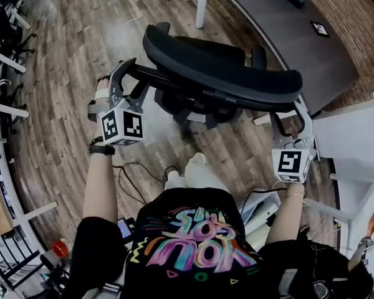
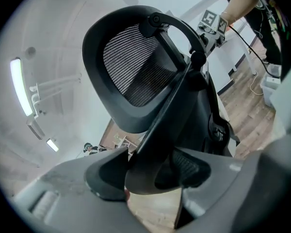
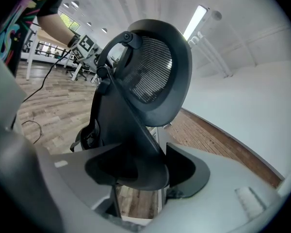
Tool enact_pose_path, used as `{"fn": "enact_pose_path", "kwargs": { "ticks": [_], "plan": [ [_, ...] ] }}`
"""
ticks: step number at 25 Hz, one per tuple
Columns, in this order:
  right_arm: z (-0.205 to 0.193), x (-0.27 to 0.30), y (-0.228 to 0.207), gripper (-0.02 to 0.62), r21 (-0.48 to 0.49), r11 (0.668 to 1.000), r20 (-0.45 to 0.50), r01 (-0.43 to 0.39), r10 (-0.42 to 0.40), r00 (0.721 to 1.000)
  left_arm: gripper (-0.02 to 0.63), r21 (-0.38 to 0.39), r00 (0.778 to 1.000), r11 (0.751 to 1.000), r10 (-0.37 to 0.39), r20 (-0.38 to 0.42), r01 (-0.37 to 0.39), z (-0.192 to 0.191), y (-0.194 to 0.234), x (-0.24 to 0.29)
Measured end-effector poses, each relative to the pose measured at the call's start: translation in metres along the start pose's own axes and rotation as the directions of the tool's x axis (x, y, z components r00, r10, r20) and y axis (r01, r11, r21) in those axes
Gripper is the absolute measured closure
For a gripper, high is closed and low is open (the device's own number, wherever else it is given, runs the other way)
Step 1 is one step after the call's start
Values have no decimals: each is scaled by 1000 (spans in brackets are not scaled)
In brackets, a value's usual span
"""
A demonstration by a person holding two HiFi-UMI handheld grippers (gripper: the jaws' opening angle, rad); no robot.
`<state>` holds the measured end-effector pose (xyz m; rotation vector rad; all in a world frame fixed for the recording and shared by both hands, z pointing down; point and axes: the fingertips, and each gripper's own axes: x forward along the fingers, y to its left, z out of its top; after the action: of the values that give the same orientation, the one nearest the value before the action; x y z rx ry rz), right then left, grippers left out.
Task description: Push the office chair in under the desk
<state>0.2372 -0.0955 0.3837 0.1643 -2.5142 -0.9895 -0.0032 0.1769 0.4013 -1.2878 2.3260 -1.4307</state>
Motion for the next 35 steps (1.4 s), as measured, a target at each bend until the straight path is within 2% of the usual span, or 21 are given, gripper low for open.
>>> {"fn": "enact_pose_path", "kwargs": {
  "ticks": [9, 13, 22, 28, 35],
  "plan": [
    [-11, 20, -14, 345, -14, 1000, 11, -16, 16, 1000, 337, -24, 998, 1000, 13, -67, -14, 5, 3, 20],
    [-9, 27, -17, 345, -26, 999, 44, -19, 20, 999, 337, -38, 996, 999, 27, -89, -30, 5, 6, 23],
    [-16, 44, -32, 345, -17, 1000, 41, -9, 9, 999, 337, -30, 996, 999, 21, -92, -24, 10, 10, 48],
    [-16, 56, -35, 345, -5, 1000, 26, 15, -14, 1000, 336, -3, 998, 1000, 15, -62, -15, 5, 17, 72],
    [-5, 81, -40, 344, 20, 997, -34, 70, -69, 997, 336, -4, 999, 1000, -10, 34, 11, 0, 42, 114]
  ]
}}
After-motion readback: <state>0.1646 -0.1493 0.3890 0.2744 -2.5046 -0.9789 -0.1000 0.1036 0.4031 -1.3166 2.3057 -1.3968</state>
